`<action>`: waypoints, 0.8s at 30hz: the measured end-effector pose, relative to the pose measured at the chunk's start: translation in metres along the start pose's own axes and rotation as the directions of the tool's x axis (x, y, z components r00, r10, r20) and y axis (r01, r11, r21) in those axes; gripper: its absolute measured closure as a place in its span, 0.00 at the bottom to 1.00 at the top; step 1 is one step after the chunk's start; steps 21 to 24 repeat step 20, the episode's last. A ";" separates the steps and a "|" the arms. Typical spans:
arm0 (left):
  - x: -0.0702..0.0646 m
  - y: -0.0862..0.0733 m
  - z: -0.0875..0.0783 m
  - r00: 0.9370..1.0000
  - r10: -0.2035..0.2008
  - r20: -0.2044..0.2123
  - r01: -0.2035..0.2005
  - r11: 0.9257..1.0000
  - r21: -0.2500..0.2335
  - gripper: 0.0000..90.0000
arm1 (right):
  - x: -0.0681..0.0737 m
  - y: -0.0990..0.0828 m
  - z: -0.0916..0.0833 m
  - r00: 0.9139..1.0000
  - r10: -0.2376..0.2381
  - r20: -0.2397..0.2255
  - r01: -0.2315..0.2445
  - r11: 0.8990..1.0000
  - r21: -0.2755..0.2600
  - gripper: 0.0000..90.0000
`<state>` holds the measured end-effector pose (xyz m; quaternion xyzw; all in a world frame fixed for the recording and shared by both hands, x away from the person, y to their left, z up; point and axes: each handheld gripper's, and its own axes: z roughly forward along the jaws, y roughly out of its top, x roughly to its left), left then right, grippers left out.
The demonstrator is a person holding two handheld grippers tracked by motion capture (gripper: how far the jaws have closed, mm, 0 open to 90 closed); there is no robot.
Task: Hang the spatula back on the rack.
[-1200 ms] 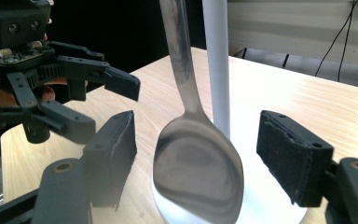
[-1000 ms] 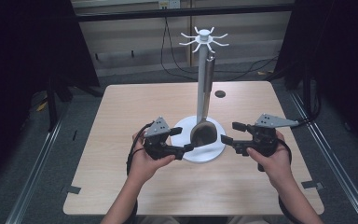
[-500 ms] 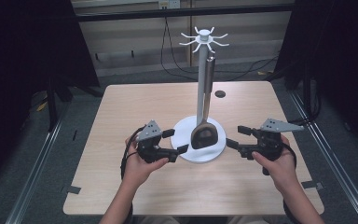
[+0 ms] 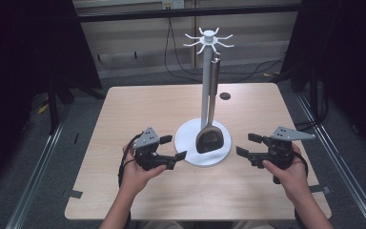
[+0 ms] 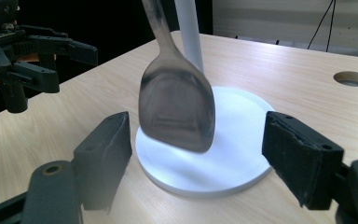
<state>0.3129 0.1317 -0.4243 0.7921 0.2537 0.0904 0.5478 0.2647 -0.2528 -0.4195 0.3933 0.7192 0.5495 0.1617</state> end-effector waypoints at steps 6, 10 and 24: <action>0.003 -0.007 -0.002 1.000 -0.004 -0.014 0.004 1.000 0.000 0.17 | -0.002 -0.007 -0.003 1.000 0.002 0.011 -0.002 1.000 0.009 0.24; 0.004 -0.010 -0.003 1.000 -0.007 -0.022 0.007 1.000 0.002 0.15 | -0.004 -0.014 -0.004 1.000 0.006 0.018 -0.006 1.000 0.010 0.19; 0.005 -0.014 -0.008 0.999 -0.009 -0.040 0.009 1.000 0.005 0.13 | -0.004 -0.023 -0.005 1.000 -0.012 0.017 0.011 0.999 0.049 0.14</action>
